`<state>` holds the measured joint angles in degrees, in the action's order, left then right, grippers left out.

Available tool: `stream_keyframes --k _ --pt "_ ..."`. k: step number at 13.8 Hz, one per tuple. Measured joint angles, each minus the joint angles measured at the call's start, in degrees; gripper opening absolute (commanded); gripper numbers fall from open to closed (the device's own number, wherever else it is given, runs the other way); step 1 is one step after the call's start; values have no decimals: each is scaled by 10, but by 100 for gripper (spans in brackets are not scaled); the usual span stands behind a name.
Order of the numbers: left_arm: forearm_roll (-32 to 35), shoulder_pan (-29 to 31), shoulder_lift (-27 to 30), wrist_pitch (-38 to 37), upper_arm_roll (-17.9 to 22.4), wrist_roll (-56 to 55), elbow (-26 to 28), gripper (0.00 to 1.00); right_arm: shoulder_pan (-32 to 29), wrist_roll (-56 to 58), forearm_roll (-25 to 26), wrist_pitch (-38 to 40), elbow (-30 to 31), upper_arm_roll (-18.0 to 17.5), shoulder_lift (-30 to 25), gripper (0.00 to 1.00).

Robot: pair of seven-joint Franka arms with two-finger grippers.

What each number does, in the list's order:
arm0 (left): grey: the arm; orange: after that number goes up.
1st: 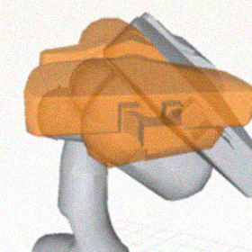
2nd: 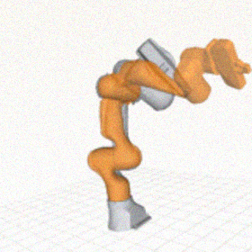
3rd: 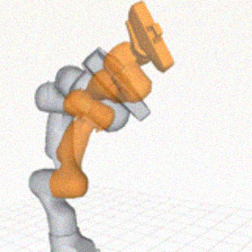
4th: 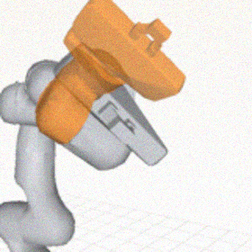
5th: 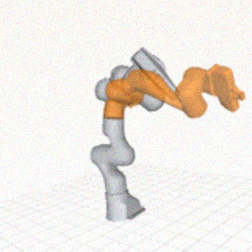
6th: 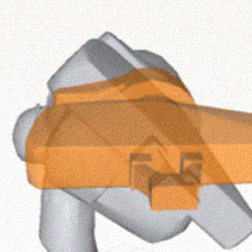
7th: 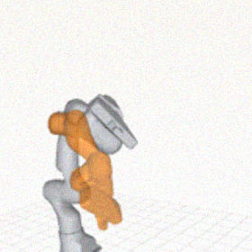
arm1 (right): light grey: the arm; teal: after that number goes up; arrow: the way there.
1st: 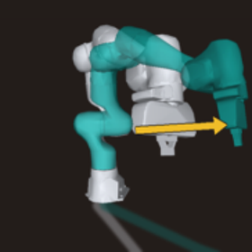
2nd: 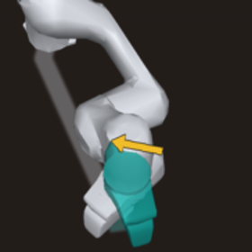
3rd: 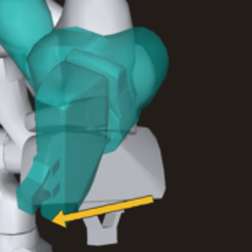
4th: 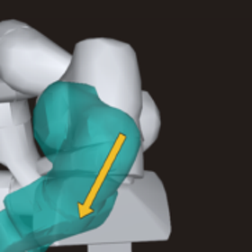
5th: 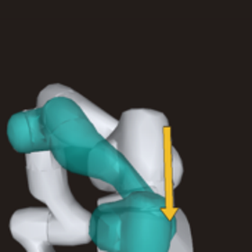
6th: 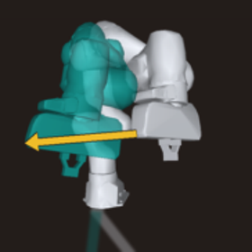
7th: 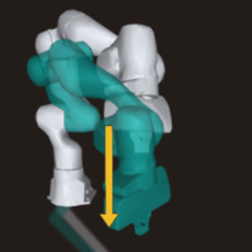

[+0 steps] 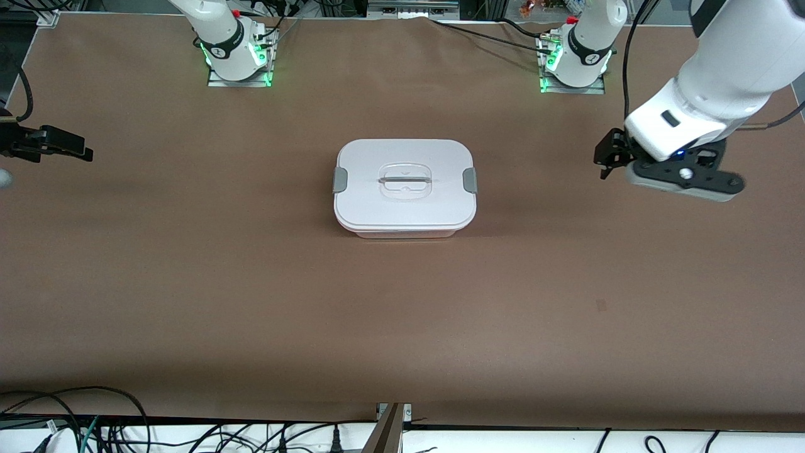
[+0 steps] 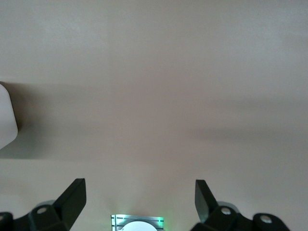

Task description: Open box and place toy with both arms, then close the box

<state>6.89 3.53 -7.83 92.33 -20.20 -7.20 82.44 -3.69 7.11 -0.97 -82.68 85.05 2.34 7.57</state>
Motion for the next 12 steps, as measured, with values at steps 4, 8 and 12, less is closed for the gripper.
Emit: stream_keyframes --k 4,8,12 --pt "-33 -35 78 42 103 -9 112 100 0 0 0 -2 0 0 1 100" --pt "-33 -44 96 49 110 -16 137 100 0 0 0 -3 0 0 1 100" --pt "-33 -44 96 51 130 -17 138 100 0 0 0 -3 0 1 1 100"
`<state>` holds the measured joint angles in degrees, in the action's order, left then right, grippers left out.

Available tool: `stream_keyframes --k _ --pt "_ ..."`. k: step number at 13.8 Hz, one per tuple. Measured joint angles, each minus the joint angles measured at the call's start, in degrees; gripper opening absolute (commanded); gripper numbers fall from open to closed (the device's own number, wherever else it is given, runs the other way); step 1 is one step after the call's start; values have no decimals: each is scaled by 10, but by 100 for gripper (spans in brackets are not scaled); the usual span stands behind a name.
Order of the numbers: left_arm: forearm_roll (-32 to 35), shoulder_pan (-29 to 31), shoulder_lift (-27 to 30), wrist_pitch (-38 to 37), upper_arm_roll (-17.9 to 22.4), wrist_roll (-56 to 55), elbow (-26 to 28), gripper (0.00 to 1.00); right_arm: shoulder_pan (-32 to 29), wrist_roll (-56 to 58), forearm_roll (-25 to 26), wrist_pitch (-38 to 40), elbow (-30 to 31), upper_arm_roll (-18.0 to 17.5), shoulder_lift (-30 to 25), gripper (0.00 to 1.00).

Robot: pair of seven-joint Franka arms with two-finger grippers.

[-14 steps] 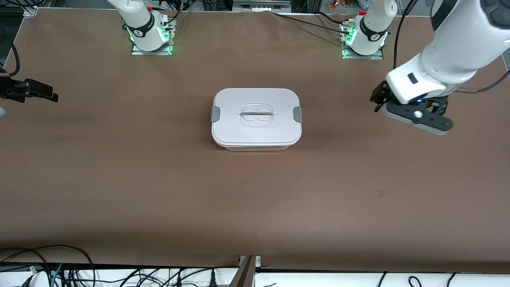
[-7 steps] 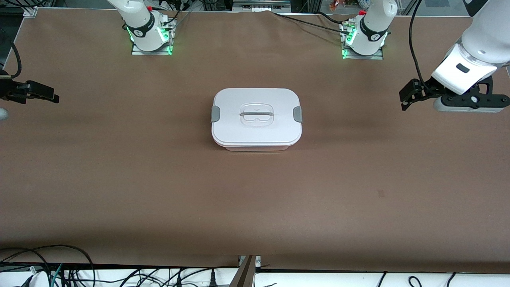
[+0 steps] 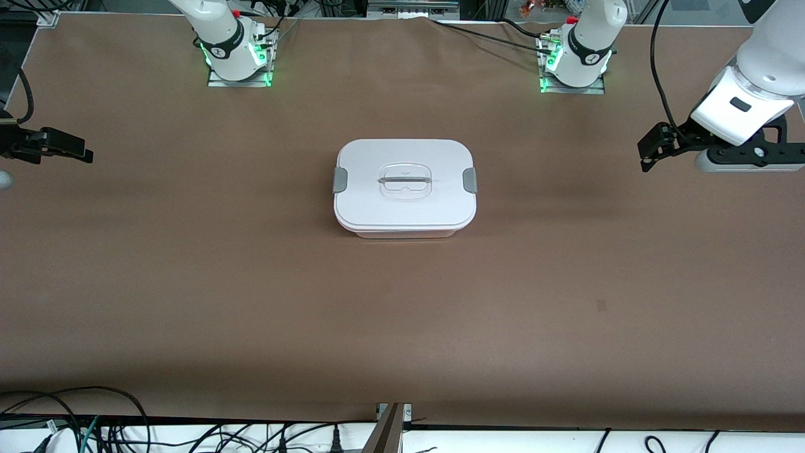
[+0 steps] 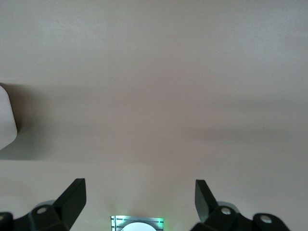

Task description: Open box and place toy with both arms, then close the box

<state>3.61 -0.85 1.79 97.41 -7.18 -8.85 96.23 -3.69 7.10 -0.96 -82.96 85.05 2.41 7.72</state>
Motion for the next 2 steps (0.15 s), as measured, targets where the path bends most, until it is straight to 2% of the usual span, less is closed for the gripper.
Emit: stream_keyframes --k 2 --pt "0 0 0 0 2 0 0 100 0 0 0 -1 0 0 1 100"
